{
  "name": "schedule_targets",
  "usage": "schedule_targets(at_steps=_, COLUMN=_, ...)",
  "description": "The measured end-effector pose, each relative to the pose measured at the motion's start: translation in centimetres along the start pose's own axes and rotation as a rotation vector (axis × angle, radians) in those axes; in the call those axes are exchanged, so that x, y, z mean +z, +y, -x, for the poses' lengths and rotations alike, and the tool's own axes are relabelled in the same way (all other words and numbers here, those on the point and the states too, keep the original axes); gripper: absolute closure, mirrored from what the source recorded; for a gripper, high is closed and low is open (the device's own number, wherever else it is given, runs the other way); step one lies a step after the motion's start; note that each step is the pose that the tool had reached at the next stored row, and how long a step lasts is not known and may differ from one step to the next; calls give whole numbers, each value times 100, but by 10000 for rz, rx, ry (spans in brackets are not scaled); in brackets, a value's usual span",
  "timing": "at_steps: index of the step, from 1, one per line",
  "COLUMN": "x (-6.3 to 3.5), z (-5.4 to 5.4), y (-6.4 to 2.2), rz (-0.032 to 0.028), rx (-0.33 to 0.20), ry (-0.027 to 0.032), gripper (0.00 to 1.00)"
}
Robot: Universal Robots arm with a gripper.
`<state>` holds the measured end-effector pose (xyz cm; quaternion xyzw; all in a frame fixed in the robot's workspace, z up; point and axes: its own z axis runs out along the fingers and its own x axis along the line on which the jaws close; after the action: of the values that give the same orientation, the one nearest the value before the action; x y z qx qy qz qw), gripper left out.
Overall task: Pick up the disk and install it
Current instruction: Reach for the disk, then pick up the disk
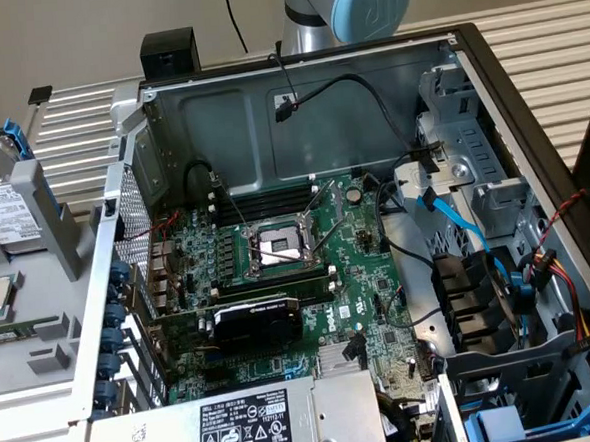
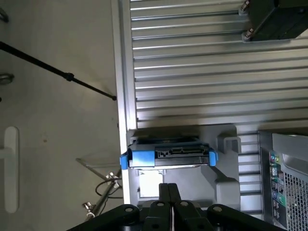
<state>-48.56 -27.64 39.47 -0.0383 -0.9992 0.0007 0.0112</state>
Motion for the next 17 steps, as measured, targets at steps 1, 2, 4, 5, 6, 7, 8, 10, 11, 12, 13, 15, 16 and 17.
schedule_targets(at_steps=1, x=0, z=-1, y=6, rz=1, rx=-3, ry=0, gripper=89)
schedule_targets(at_steps=2, x=0, z=-3, y=13, rz=1, rx=-10, ry=-1, gripper=89)
schedule_targets(at_steps=4, x=0, z=-8, y=39, rz=-1, rx=-31, ry=1, gripper=89)
schedule_targets(at_steps=5, x=0, z=-9, y=55, rz=-1, rx=-42, ry=1, gripper=89)
schedule_targets(at_steps=6, x=0, z=-11, y=76, rz=-1, rx=-55, ry=0, gripper=89)
schedule_targets(at_steps=7, x=0, z=-15, y=93, rz=-1, rx=-65, ry=0, gripper=89)
schedule_targets(at_steps=8, x=0, z=-22, y=108, rz=-2, rx=-73, ry=0, gripper=89)
schedule_targets(at_steps=10, x=0, z=-52, y=134, rz=-2, rx=-84, ry=1, gripper=89)
schedule_targets(at_steps=11, x=1, z=-64, y=135, rz=-2, rx=-90, ry=1, gripper=89)
schedule_targets(at_steps=12, x=1, z=-69, y=134, rz=-2, rx=-94, ry=1, gripper=89)
schedule_targets(at_steps=13, x=1, z=-70, y=134, rz=-2, rx=-95, ry=1, gripper=89)
schedule_targets(at_steps=15, x=1, z=-70, y=134, rz=-2, rx=-94, ry=0, gripper=89)
schedule_targets(at_steps=16, x=1, z=-71, y=134, rz=-2, rx=-94, ry=0, gripper=89)
schedule_targets(at_steps=17, x=1, z=-71, y=134, rz=-2, rx=-94, ry=1, gripper=89)
